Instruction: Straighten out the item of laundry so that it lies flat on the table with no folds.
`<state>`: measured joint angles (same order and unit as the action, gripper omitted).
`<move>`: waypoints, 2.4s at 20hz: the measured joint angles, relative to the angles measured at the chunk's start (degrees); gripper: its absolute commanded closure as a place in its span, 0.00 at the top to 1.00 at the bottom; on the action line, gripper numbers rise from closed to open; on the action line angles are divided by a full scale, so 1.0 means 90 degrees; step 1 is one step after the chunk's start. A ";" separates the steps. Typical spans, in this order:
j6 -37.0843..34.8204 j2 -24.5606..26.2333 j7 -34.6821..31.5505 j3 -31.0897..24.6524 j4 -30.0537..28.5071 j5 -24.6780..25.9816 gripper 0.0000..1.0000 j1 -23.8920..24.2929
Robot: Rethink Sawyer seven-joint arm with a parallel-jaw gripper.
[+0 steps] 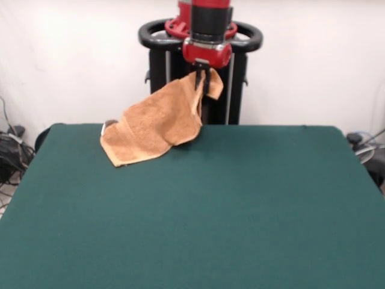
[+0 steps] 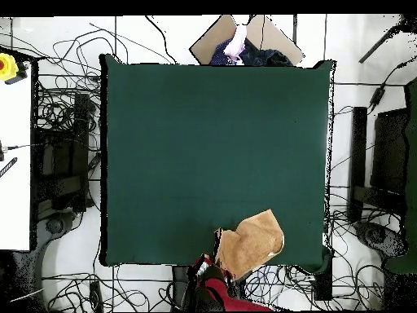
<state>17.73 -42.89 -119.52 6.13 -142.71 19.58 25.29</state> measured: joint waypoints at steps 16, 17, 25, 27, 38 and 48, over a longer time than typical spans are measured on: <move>-0.0050 0.0032 0.0000 -0.1047 0.0716 0.0210 0.00 0.0304; -0.0051 0.0038 0.0000 -0.1046 0.0752 0.0211 0.00 0.0264; -0.0051 0.0316 0.0000 -0.1157 0.1180 0.0212 0.00 -0.0011; -0.0051 0.0445 0.0000 -0.1306 0.1328 0.0224 0.00 -0.0012; -0.0049 0.0681 0.0000 -0.1790 0.1653 0.0375 0.00 0.0027; 0.0101 0.0671 0.0000 -0.1831 0.1734 0.0377 0.00 -0.0068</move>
<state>18.64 -36.85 -119.52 -10.35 -127.10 22.97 24.68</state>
